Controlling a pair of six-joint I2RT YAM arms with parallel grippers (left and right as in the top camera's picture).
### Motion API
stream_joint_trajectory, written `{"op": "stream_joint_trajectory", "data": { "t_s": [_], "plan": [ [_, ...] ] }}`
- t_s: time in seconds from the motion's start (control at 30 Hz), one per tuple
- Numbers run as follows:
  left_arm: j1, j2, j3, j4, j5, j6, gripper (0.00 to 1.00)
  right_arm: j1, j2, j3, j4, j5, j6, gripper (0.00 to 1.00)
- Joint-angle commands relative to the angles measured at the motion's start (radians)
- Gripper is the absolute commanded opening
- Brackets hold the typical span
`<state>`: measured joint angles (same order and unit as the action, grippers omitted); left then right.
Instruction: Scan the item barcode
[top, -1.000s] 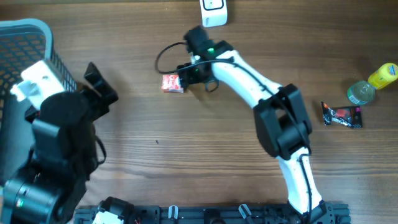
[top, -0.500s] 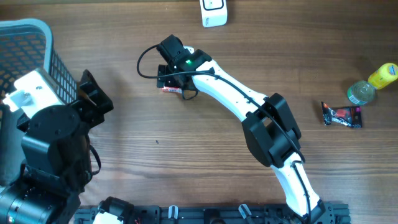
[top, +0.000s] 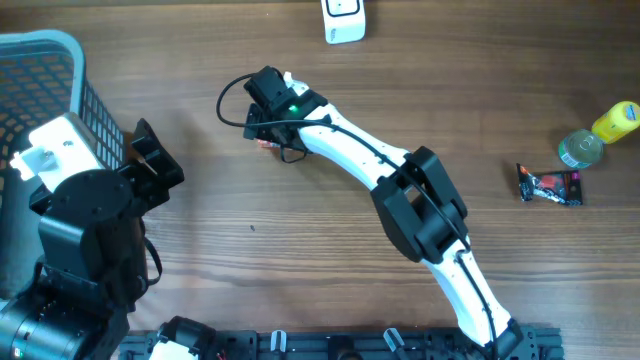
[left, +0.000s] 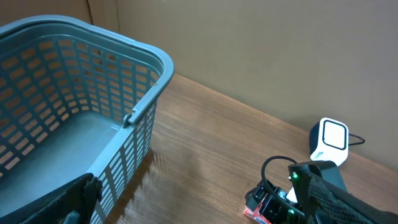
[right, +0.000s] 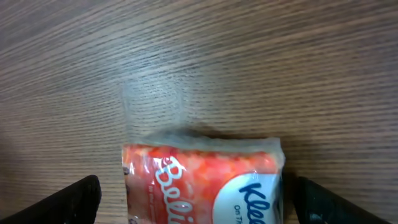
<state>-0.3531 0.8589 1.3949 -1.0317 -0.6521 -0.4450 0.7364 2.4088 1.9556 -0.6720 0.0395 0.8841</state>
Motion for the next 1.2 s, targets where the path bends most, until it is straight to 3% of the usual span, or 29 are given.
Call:
{"op": "stream_joint_trajectory", "data": {
  "t_s": [0.0,0.1,0.17,0.33,0.4,0.43,0.5,0.53,0.63,0.73,0.83,0.97,1.17],
  "plan": [
    [0.004,-0.002,-0.002,0.002,0.012,0.019,1.0,0.002,0.073,0.0,-0.02,0.013,-0.06,0.92],
    [0.004,-0.002,-0.002,0.002,0.013,0.019,1.0,-0.003,0.073,0.0,-0.045,0.048,-0.134,0.8],
    [0.004,-0.002,-0.002,0.002,0.013,0.019,1.0,-0.003,0.073,0.0,-0.063,0.077,-0.168,0.8],
    [0.004,-0.002,-0.002,0.002,0.024,0.019,1.0,-0.01,0.073,0.0,-0.105,0.125,-0.304,0.81],
    [0.004,-0.002,-0.002,0.002,0.028,0.019,1.0,-0.014,0.073,0.0,-0.115,0.126,-0.365,0.92],
    [0.004,-0.002,-0.002,0.002,0.027,0.019,1.0,-0.014,0.073,0.0,-0.119,0.126,-0.377,0.93],
    [0.004,-0.002,-0.002,0.002,0.027,0.019,1.0,-0.015,0.073,0.0,-0.124,0.126,-0.383,0.76],
    [0.004,-0.002,-0.002,0.002,0.027,0.019,1.0,-0.015,0.073,0.0,-0.123,0.125,-0.382,0.62],
    [0.004,-0.002,-0.002,0.002,0.028,0.019,1.0,-0.015,0.073,0.0,-0.122,0.125,-0.37,0.6],
    [0.004,-0.002,-0.002,0.0,0.042,0.019,1.0,-0.016,0.073,0.0,-0.136,0.113,-0.359,0.64],
    [0.004,-0.002,-0.002,-0.012,0.042,0.019,1.0,-0.02,0.072,0.002,-0.174,0.006,-0.357,0.67],
    [0.004,0.01,-0.002,-0.021,0.088,0.018,1.0,-0.046,0.058,0.002,-0.227,-0.216,-0.327,0.53],
    [0.004,0.08,-0.002,-0.04,0.106,0.018,1.0,-0.117,0.037,0.002,-0.346,-0.542,-0.328,0.52]
  ]
}}
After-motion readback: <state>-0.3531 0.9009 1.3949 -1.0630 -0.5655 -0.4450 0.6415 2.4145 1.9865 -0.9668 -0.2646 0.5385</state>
